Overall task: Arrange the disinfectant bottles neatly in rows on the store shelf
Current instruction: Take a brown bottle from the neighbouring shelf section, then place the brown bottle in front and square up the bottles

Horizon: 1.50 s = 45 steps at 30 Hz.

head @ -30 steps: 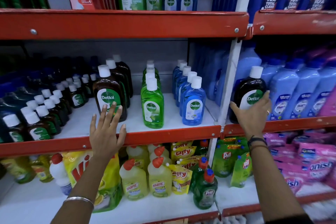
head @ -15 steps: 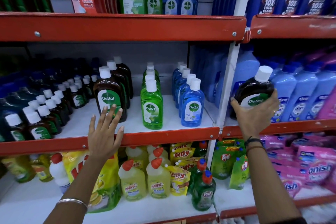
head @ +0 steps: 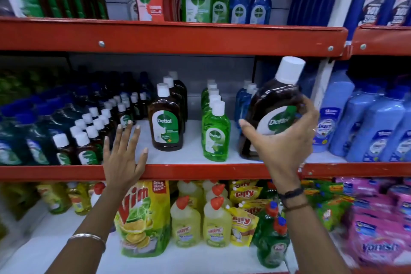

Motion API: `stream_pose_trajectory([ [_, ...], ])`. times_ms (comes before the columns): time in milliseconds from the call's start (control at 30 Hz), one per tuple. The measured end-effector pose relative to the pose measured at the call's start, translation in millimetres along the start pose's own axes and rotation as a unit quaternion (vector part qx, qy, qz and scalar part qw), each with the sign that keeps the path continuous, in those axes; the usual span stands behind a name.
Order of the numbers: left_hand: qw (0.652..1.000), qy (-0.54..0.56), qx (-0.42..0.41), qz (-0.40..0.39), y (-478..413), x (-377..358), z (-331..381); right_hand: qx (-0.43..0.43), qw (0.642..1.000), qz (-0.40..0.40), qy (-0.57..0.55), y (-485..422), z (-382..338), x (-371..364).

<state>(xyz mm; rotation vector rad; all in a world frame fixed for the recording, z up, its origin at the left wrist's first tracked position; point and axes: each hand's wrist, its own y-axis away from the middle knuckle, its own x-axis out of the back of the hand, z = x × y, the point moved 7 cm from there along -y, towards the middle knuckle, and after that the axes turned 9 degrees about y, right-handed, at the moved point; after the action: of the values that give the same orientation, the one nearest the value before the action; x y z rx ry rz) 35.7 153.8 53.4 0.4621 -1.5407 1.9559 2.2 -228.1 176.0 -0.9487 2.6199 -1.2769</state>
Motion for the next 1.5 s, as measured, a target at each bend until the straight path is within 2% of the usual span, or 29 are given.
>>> stream_pose_trajectory([
  [100,1.0,-0.009,-0.015,0.006,0.4,2.7,-8.3,0.025,0.998,-0.06,-0.022,24.4,-39.9,-29.0],
  [300,0.997,-0.028,-0.077,0.011,0.8,2.2,-11.8,0.027,0.991,-0.129,-0.012,67.7,-92.0,-99.4],
  [567,0.992,-0.017,-0.113,0.051,1.9,1.5,-13.2,0.012,0.981,-0.183,0.057,104.1,-95.5,-166.7],
  [867,0.991,-0.01,-0.121,0.057,3.3,0.4,-10.3,0.028,0.975,-0.198,0.098,115.7,-86.6,-184.7],
  [967,0.995,0.029,-0.094,0.026,1.2,2.0,-6.8,0.022,0.966,-0.258,0.004,118.2,-74.8,-183.7],
  [1033,0.99,0.126,-0.063,0.016,0.6,7.5,0.6,-0.047,0.934,-0.331,-0.127,125.0,-60.2,-184.4],
  [1100,0.951,0.31,0.006,-0.008,2.4,11.7,12.5,-0.118,0.895,-0.379,-0.204,134.5,-44.2,-187.1],
  [1167,0.861,0.495,0.111,-0.039,7.6,5.9,28.8,-0.168,0.864,-0.402,-0.253,139.4,-37.3,-189.3],
  [1233,0.794,0.578,0.183,-0.051,11.9,-0.9,45.8,-0.206,0.83,-0.419,-0.305,140.5,-36.7,-193.1],
  [1367,0.751,0.617,0.229,-0.05,11.5,-4.6,57.8,-0.225,0.805,-0.418,-0.355,135.9,-39.1,-191.1],
  [1500,0.741,0.621,0.251,-0.046,5.6,0.7,50.9,-0.237,0.793,-0.429,-0.362,136.7,-37.4,-189.1],
])
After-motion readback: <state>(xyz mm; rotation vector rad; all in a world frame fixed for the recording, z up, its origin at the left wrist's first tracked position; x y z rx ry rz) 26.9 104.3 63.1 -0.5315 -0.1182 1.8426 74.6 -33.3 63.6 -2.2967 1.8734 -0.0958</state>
